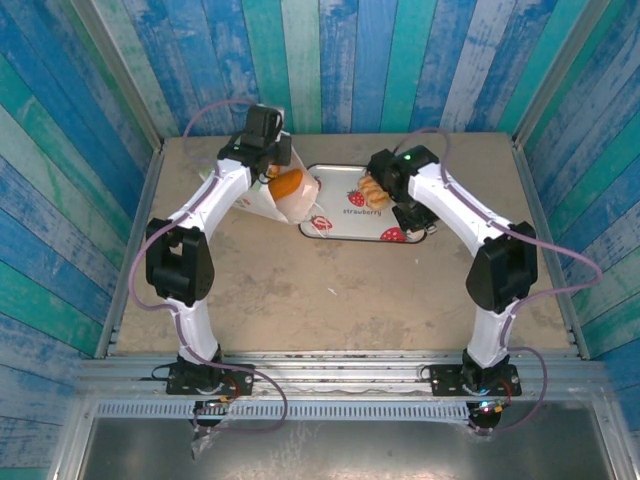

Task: Take the fake bread out of the paper bag

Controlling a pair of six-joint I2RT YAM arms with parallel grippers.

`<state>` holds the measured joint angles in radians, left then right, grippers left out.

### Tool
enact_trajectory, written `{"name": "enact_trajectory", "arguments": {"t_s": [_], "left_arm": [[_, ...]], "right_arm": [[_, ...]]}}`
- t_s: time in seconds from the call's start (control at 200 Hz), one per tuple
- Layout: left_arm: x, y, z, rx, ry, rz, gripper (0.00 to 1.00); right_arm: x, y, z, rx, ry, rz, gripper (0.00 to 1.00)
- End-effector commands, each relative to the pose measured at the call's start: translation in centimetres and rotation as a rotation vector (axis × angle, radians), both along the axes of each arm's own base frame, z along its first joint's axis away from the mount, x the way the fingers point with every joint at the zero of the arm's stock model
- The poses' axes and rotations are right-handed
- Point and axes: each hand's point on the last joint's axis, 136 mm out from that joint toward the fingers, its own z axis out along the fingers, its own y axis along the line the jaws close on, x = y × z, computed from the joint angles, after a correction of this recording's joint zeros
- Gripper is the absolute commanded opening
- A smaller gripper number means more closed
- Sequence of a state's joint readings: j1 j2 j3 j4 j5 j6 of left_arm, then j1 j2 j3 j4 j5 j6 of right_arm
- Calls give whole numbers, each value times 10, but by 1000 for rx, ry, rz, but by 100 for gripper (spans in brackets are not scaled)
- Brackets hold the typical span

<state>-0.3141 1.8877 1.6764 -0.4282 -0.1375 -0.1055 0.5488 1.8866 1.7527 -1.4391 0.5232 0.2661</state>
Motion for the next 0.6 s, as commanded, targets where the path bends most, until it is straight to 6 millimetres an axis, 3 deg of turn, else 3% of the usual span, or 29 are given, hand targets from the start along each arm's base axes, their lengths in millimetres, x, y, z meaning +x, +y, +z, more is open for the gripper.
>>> {"name": "enact_trajectory", "arguments": {"t_s": [0.0,0.085,0.11,0.265,0.596], "left_arm": [[-6,6,42,-21,-77,19,0],[-6,5,42,-22,-76,17,0],[-6,6,43,-20,-79,18,0],[-6,6,44,-18,-80,18,0],[-4,5,47,-18,-87,14,0]], "right_arm": [[-3,-1,3,-95,13,14,20],[-3,2,1,-115,27,19,21],[-6,14,0,-116,28,53,22],[-11,37,-6,-88,51,97,29],[-22,64,-20,-62,114,150,39]]}}
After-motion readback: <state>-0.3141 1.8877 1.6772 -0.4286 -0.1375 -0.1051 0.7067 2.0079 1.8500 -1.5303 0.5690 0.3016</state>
